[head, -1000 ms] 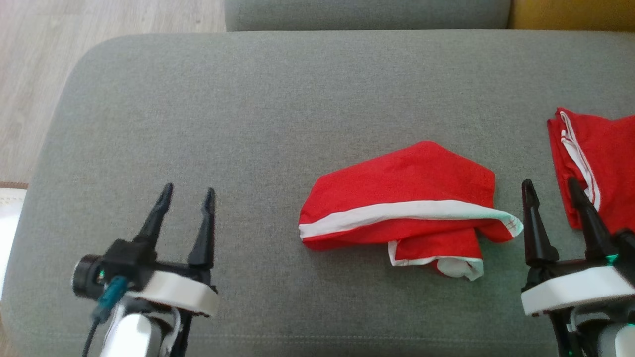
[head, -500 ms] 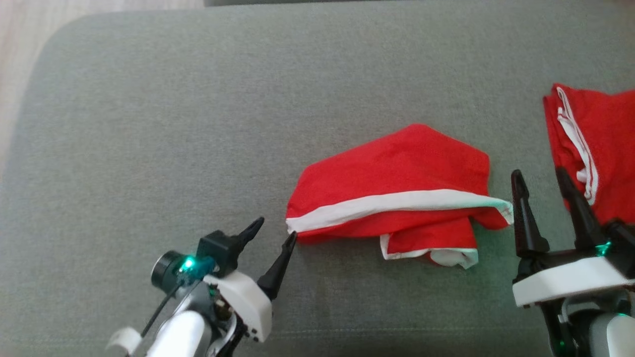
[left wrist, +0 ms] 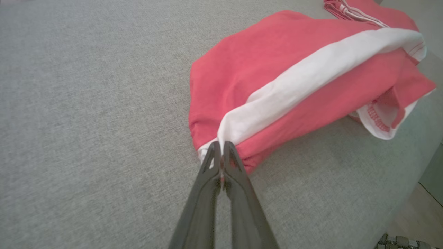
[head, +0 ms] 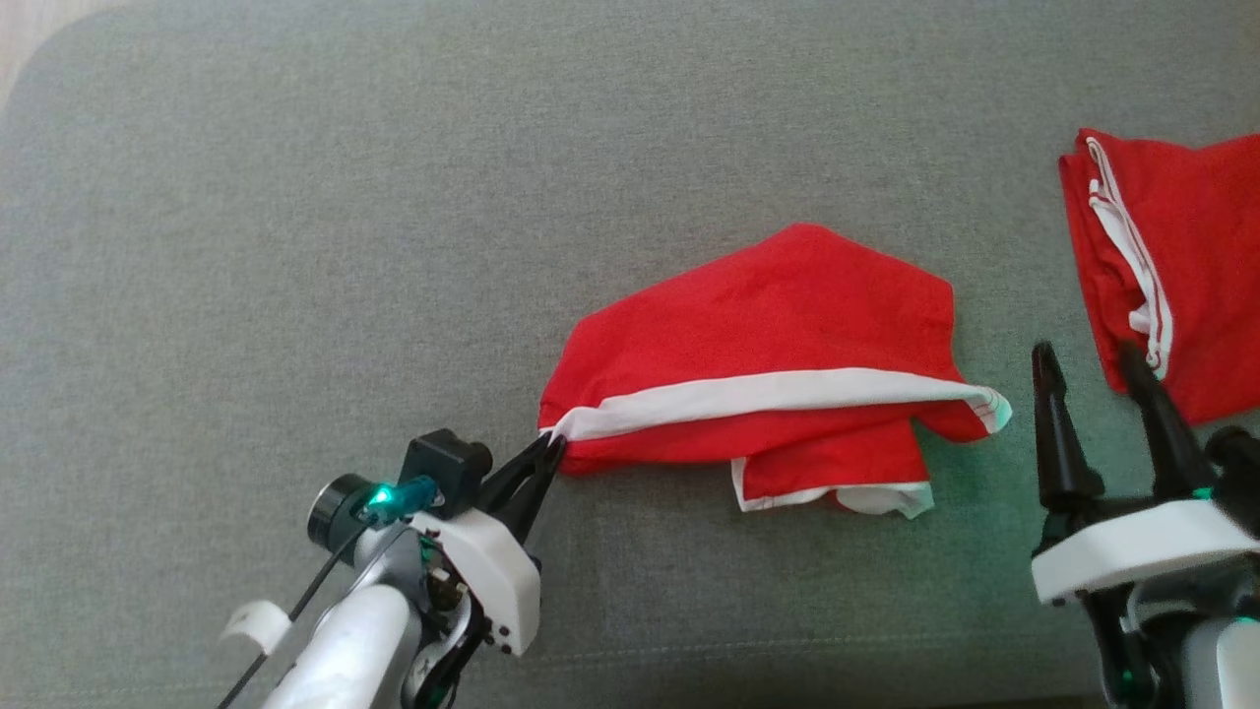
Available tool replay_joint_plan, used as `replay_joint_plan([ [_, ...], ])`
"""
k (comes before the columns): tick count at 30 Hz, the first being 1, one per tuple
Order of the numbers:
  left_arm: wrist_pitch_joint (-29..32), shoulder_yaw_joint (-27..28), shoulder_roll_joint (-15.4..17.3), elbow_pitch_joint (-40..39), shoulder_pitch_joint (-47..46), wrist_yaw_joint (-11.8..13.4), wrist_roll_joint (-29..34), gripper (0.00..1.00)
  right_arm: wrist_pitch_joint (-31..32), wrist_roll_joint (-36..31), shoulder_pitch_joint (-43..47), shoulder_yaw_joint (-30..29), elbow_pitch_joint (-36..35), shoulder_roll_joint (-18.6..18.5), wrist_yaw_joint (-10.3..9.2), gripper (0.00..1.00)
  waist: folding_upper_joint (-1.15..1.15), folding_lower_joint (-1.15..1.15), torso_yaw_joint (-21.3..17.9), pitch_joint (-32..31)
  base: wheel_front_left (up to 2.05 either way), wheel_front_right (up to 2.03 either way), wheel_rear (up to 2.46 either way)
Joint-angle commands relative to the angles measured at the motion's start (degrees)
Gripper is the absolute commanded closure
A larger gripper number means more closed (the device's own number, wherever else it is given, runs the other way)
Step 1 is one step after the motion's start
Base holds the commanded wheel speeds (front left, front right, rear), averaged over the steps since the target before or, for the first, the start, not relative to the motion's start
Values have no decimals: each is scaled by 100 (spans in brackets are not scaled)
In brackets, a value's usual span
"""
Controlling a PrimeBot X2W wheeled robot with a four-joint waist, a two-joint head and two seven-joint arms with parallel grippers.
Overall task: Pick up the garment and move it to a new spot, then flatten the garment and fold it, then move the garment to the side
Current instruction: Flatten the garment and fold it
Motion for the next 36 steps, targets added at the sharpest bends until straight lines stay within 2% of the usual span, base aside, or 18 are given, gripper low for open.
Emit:
replay_joint_plan([
  [1, -71, 133, 100, -139, -237, -22, -24, 100, 86, -6, -66, 86, -111, -32, 21, 0, 0, 0, 9, 3, 0, 0, 0],
  [10, -177, 124, 132, -128, -320, 23, -42, 100, 613, 251, 56, 390, 367, -66, 21, 0, 0, 0, 70, 74, 0, 0, 0],
  [17, -194, 90, 148, -157, -376, 43, -53, 100, 668, 434, -136, 488, 628, -106, 21, 0, 0, 0, 98, 173, 0, 0, 0],
  [20, -229, 93, 159, -164, -395, 61, -62, 100, 587, 440, -229, 537, 679, -140, 21, 100, 0, 0, 109, 213, 0, 0, 0],
  [27, -499, 218, 301, -490, -472, 227, 22, 100, 260, 306, -435, 445, 261, -243, 21, 100, 0, 0, 126, 97, 0, 0, 0],
  [36, -462, 527, 739, -1849, -1077, 450, 353, 100, 387, 167, -1000, 175, -790, -578, 21, 100, 0, 0, 218, -449, 0, 0, 0],
])
